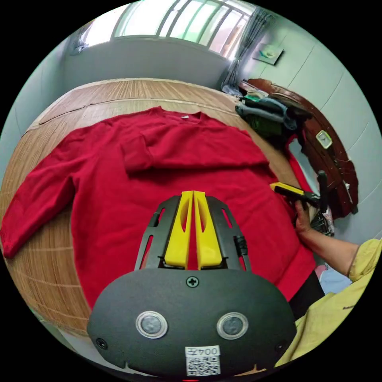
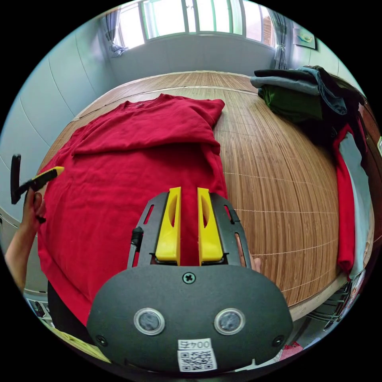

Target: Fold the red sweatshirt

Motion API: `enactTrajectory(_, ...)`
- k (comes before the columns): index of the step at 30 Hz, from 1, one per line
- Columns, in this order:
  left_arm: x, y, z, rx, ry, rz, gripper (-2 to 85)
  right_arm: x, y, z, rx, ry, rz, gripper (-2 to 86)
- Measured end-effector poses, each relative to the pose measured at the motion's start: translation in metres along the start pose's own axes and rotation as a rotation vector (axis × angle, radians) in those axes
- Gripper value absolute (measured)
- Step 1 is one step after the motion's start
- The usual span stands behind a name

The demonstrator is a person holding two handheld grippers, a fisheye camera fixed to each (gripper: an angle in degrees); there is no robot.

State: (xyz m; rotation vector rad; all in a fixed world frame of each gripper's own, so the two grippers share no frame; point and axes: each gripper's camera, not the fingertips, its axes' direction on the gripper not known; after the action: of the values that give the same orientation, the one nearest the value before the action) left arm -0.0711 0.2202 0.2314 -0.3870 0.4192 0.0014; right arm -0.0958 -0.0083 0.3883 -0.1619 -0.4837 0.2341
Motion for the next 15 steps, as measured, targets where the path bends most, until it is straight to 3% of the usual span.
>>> enactTrajectory(5, 0.028, 0.014, 0.028, -0.054, -0.218, 0.091, 0.7, 0.004, -0.003, 0.0, -0.001, 0.0, 0.0, 6.5)
enactTrajectory(15, 0.002, 0.011, 0.028, -0.055, -0.184, 0.069, 0.8, 0.005, -0.015, 0.0, -0.049, 0.036, -0.019, 6.8)
